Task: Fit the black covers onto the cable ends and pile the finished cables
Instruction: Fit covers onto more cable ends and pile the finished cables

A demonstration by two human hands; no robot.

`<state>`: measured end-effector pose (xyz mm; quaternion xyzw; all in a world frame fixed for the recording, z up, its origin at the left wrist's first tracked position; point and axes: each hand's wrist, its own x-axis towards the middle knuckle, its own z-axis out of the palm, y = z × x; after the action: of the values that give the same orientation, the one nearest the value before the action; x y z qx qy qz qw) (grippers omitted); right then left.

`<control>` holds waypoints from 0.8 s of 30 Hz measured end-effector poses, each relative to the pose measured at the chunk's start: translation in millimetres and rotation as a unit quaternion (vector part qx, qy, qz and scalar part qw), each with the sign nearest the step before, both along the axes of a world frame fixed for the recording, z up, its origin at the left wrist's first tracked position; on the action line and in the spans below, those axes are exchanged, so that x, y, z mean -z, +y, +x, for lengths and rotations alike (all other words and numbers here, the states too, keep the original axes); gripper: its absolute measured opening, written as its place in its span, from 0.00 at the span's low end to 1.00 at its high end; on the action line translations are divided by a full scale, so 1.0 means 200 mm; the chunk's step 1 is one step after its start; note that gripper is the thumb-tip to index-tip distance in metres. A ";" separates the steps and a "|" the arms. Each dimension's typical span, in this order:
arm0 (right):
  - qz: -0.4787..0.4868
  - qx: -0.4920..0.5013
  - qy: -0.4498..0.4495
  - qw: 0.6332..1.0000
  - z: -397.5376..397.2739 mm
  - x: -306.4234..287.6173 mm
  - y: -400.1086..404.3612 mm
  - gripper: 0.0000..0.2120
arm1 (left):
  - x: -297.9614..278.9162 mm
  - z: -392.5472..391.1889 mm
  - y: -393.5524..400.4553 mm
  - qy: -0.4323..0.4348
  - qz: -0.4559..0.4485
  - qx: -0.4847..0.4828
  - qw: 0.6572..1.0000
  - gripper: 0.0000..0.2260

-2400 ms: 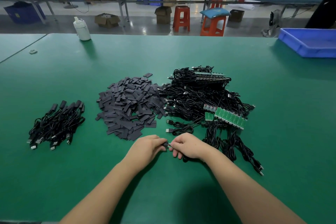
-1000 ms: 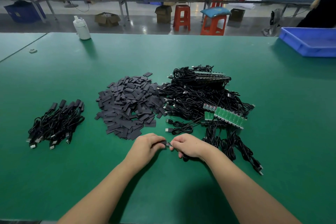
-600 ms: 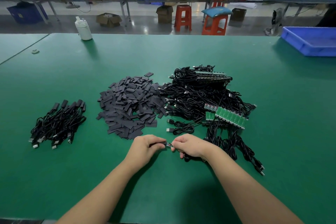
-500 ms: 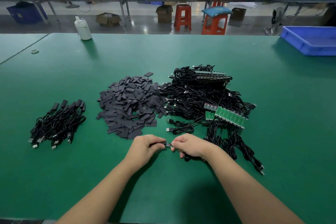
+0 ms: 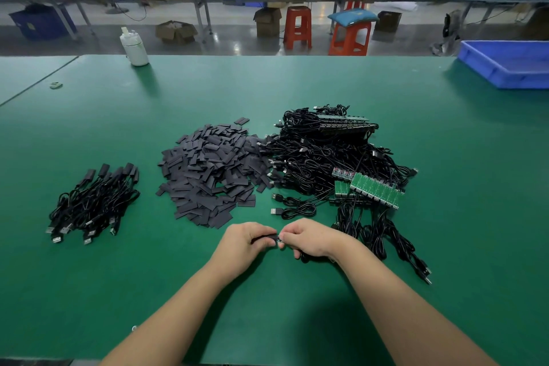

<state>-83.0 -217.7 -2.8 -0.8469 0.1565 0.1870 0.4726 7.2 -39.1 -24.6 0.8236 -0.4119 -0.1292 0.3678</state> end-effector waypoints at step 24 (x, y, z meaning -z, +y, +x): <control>0.012 -0.004 -0.012 1.000 0.01 0.02 -0.01 0.12 | 0.01 -0.02 0.00 -0.040 0.001 0.033 0.999 0.05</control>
<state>-80.6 -220.2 -6.0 -0.8438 0.1452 0.1806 0.4840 2.5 -39.4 -26.1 0.8146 -0.4532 -0.1087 0.3454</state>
